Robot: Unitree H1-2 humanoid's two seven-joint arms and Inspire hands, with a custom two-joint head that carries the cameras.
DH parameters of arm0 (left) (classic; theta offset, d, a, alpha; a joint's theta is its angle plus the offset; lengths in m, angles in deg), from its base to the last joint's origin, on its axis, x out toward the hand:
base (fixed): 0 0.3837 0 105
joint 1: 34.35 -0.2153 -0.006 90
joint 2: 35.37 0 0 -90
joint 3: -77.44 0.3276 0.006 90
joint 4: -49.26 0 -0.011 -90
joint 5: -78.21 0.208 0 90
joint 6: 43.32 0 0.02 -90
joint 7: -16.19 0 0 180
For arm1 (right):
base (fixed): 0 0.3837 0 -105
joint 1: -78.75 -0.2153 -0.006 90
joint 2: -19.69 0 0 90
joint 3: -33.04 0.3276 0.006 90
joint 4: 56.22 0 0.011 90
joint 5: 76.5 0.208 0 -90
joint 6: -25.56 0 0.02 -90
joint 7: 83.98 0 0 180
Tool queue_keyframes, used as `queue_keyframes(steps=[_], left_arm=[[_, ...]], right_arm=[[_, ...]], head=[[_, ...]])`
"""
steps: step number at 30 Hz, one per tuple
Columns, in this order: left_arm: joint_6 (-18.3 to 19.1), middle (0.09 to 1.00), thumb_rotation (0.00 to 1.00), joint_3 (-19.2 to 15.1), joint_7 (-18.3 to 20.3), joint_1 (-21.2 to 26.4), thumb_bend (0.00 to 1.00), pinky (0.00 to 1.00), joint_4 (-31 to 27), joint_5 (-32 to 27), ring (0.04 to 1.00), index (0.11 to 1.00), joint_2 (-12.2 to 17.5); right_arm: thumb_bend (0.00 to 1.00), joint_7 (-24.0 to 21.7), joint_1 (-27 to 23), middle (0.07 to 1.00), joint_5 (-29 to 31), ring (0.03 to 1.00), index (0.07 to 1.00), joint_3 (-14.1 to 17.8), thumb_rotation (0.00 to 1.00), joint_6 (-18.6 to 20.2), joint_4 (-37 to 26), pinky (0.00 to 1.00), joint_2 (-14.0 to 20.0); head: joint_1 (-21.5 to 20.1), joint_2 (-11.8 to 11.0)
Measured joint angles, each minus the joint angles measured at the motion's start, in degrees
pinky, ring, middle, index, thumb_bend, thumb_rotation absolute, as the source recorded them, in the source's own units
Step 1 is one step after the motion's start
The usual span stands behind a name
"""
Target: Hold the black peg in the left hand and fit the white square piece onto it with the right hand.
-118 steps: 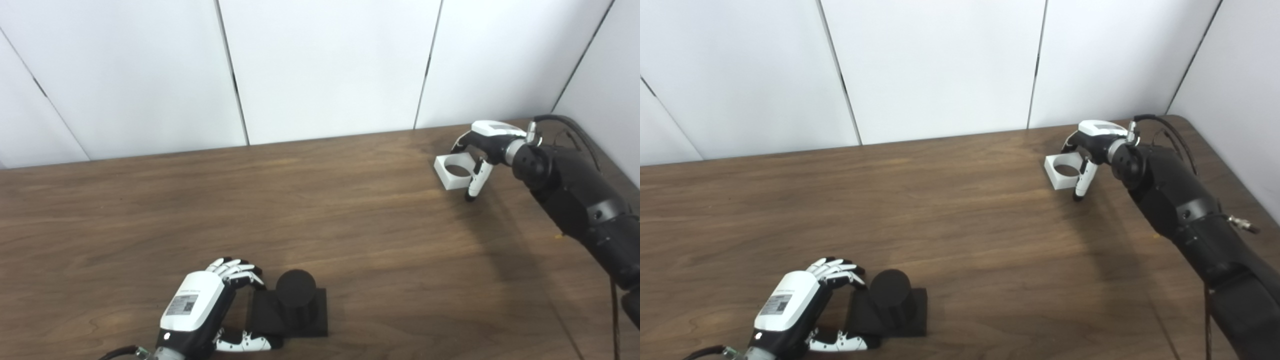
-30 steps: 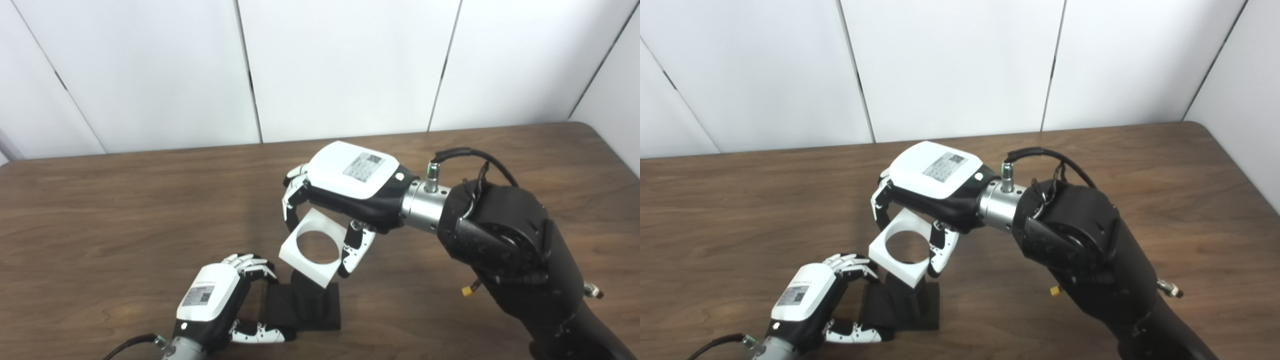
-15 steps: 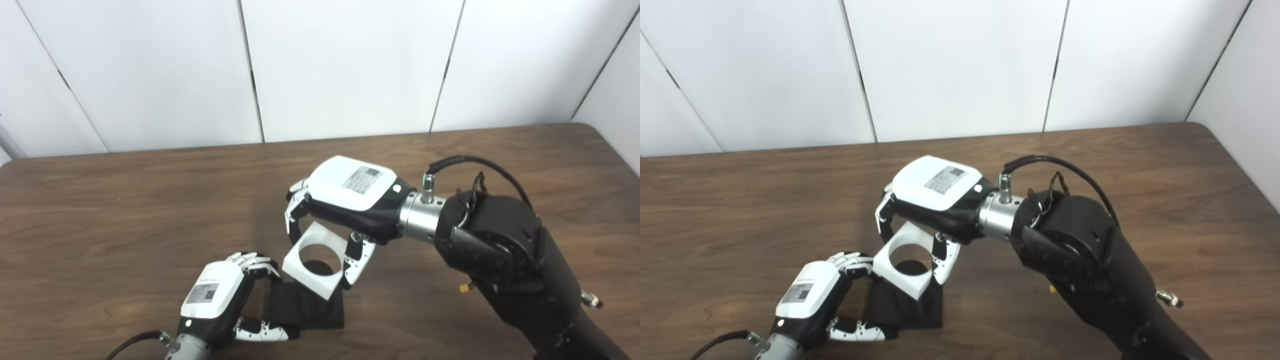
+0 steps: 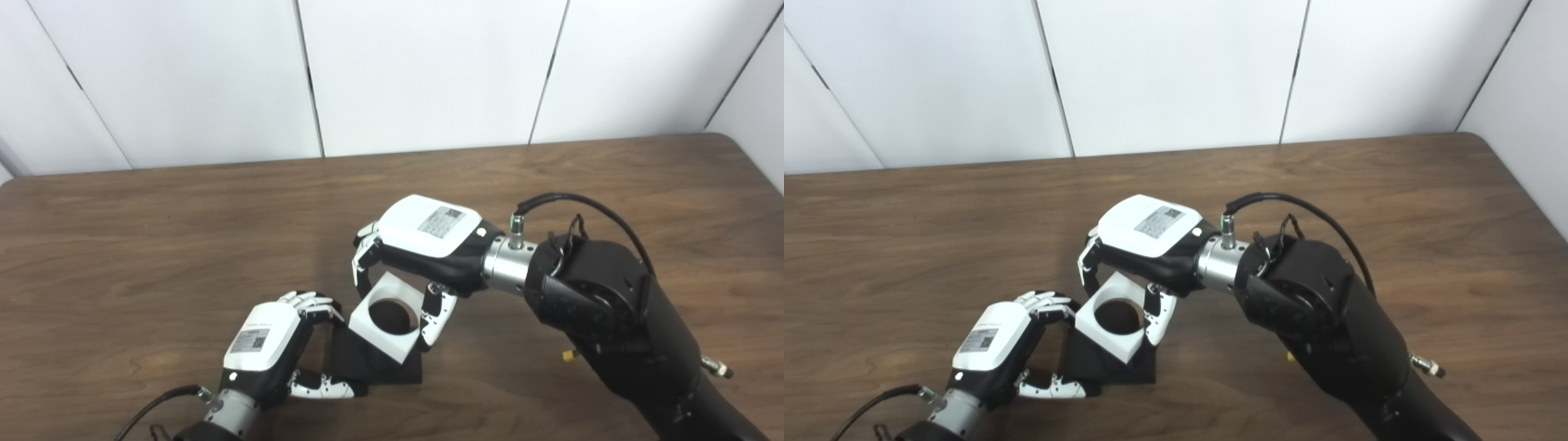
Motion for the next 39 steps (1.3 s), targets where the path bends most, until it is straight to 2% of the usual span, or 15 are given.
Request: queue_keyframes(steps=[11,39], left_arm=[[0.07,0.778,0.06,0.1,0.15,0.13,0.5,0.91,0.0,0.37,0.848,0.49,-0.09],[1.59,0.78,0.06,0.31,1.71,0.42,0.5,0.91,-0.92,1.0,0.849,0.49,-0.31]], right_arm=[[0.52,1.33,0.24,0.722,-0.98,0.854,0.484,-0.54,0.13,-2.29,1.77,0.79,-0.15],[0.52,1.2,0.35,0.729,-2.11,0.854,0.484,-1.99,0.13,-2.36,1.86,0.79,-0.77]], head=[[0.35,0.0],[0.7,0.7]])
